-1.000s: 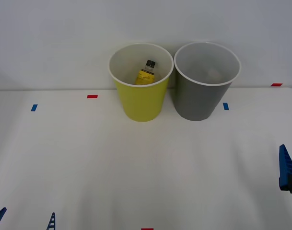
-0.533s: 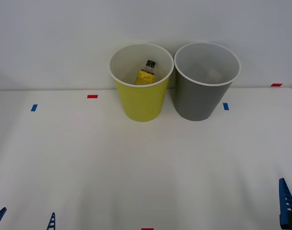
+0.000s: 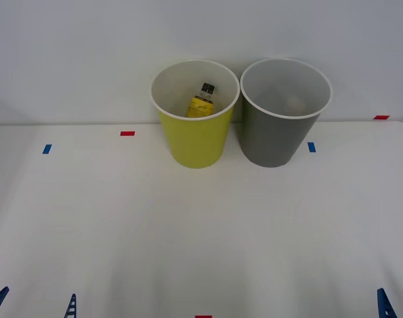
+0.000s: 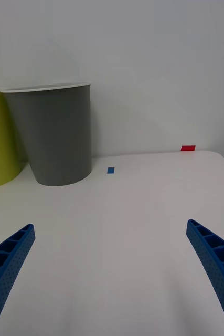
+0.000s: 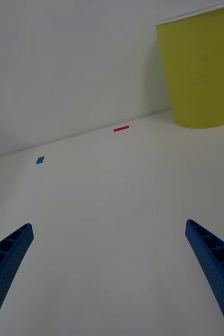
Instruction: Put cans in the gray bin and PET bottles in the light green bin.
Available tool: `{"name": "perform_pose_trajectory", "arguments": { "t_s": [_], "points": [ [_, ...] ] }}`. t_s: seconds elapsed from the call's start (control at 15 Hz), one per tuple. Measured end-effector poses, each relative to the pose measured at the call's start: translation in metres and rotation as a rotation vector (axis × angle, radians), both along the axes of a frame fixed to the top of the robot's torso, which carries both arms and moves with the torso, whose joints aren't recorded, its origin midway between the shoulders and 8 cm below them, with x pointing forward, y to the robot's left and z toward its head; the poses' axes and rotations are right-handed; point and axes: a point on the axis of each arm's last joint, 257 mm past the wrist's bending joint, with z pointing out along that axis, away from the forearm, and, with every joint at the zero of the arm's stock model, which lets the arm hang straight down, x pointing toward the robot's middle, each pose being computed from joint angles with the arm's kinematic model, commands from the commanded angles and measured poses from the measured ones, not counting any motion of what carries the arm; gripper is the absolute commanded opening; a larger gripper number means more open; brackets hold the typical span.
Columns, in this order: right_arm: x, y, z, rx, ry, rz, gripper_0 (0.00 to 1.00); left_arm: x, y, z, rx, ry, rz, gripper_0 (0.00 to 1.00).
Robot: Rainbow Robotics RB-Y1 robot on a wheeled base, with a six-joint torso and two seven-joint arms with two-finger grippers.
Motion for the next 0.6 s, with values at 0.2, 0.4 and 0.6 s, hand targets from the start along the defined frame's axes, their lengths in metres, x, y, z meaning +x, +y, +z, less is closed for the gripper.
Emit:
{"name": "perform_pose_trajectory", "arguments": {
  "t_s": [0.2, 0.4, 0.6],
  "points": [
    [-0.0045, 0.0023, -0.0034, 0.006, 0.015, 0.006, 1.00, 0.0000, 0.0000, 0.0000, 0.000, 0.000, 0.000, 1.00],
    [-0.0061, 0.0023, -0.0045, 0.013, 0.019, 0.003, 1.00, 0.0000, 0.0000, 0.0000, 0.000, 0.000, 0.000, 1.00],
    [-0.0062, 0.0024, -0.0046, 0.015, 0.019, 0.003, 1.00, 0.0000, 0.0000, 0.0000, 0.000, 0.000, 0.000, 1.00]
  ]
}}
